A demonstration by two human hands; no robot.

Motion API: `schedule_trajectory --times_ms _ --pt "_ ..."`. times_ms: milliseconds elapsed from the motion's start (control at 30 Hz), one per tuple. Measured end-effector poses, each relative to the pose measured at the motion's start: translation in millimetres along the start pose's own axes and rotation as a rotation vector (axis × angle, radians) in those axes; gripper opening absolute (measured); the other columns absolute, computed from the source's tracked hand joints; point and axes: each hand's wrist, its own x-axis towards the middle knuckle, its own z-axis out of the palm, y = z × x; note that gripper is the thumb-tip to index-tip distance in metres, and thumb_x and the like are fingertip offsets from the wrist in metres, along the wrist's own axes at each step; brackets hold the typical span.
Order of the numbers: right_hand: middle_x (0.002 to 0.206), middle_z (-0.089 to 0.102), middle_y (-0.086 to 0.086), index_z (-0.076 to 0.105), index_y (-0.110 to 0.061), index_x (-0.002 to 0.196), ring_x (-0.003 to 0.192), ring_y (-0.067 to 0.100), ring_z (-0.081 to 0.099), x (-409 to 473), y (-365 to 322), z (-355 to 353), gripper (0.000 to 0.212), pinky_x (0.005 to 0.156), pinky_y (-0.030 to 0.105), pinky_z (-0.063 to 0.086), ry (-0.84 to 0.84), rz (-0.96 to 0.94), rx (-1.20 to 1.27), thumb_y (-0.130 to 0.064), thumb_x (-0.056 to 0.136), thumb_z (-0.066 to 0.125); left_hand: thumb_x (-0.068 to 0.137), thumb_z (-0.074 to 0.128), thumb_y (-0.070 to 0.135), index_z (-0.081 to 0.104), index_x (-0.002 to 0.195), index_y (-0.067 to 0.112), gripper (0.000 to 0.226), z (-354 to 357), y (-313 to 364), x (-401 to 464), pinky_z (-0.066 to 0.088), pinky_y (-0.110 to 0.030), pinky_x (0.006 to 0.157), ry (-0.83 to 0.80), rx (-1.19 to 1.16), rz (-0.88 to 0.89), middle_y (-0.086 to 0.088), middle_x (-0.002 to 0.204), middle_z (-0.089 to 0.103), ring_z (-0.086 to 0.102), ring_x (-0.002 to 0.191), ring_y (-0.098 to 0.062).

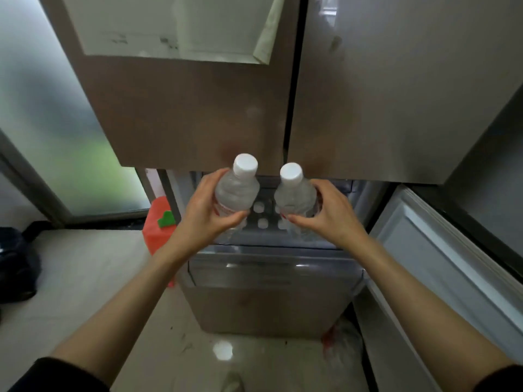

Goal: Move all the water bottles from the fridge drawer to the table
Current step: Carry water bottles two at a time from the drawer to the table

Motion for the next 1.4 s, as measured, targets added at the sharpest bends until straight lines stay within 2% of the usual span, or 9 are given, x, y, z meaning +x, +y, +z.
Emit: schedule_trajectory --times_ms 167,333,400,533,633,733,900,1100,1400 --pt "0.113 0.053 -0.007 0.049 -0.021 0.118 0.102 0.011 0.053 -19 -47 -18 0.069 0.087 0.032 0.050 0.063 -0.122 0.160 -0.053 0.062 0.075 0.066 0.071 0.045 0.040 0.132 0.027 0.076 -32 47 -37 0.047 -0.024 0.093 0.206 -0.156 -0.145 0.006 0.127 0.050 0.053 0.113 -0.008" --pt "0.112 0.059 -0.004 0.050 -0.026 0.109 0.100 0.013 0.058 -36 -99 8 0.058 0.086 0.035 0.051 0.003 -0.139 0.335 -0.051 0.063 0.075 0.065 0.073 0.040 0.046 0.127 0.030 0.068 -65 58 -106 0.051 -0.020 0.086 0.356 -0.198 -0.250 0.007 0.119 0.058 0.059 0.105 -0.003" --pt "0.109 0.059 -0.008 0.050 -0.028 0.107 0.098 0.011 0.058 -43 -119 28 0.056 0.085 0.033 0.052 -0.058 -0.158 0.370 -0.052 0.062 0.075 0.067 0.077 0.032 0.049 0.121 0.035 0.061 -74 55 -139 0.050 -0.012 0.081 0.445 -0.188 -0.312 0.011 0.114 0.061 0.060 0.101 0.002" --pt "0.105 0.057 -0.009 0.053 -0.023 0.112 0.095 0.011 0.058 -58 -176 83 0.063 0.081 0.029 0.050 -0.221 -0.267 0.355 -0.051 0.061 0.077 0.068 0.079 0.022 0.053 0.123 0.020 0.061 -111 42 -211 0.049 -0.007 0.075 0.635 -0.163 -0.462 0.005 0.114 0.063 0.062 0.096 0.003" --pt "0.106 0.057 -0.006 0.054 -0.017 0.115 0.093 0.011 0.056 -77 -234 134 0.062 0.079 0.026 0.047 -0.355 -0.348 0.371 -0.045 0.065 0.078 0.069 0.079 0.019 0.052 0.115 0.031 0.055 -152 34 -270 0.048 -0.005 0.074 0.755 -0.102 -0.543 0.013 0.107 0.061 0.058 0.089 0.015" --pt "0.104 0.058 -0.009 0.053 -0.021 0.113 0.093 0.010 0.058 -103 -296 189 0.059 0.081 0.029 0.050 -0.489 -0.403 0.420 -0.047 0.065 0.077 0.068 0.079 0.025 0.047 0.105 0.041 0.052 -198 25 -333 0.047 -0.007 0.071 0.865 -0.014 -0.633 0.018 0.103 0.057 0.058 0.088 0.012" --pt "0.106 0.061 -0.005 0.054 -0.021 0.111 0.094 0.011 0.058 -155 -407 281 0.058 0.080 0.030 0.051 -0.632 -0.484 0.477 -0.046 0.065 0.078 0.066 0.081 0.030 0.048 0.109 0.032 0.054 -286 3 -442 0.046 -0.010 0.074 1.004 0.132 -0.780 0.015 0.104 0.058 0.059 0.094 0.001" --pt "0.103 0.057 -0.007 0.051 -0.022 0.111 0.092 0.009 0.056 -209 -525 370 0.060 0.076 0.023 0.046 -0.761 -0.555 0.519 -0.050 0.064 0.077 0.062 0.081 0.038 0.046 0.124 0.027 0.072 -385 -23 -550 0.048 -0.042 0.096 1.152 0.219 -0.903 0.003 0.125 0.053 0.053 0.112 -0.016" --pt "0.106 0.056 -0.008 0.049 -0.018 0.118 0.097 0.011 0.057 -242 -661 488 0.070 0.089 0.035 0.050 -0.927 -0.648 0.477 -0.054 0.064 0.075 0.065 0.080 0.029 0.042 0.131 0.020 0.076 -486 -73 -636 0.047 -0.035 0.095 1.313 0.250 -1.041 0.002 0.129 0.052 0.052 0.114 -0.015"
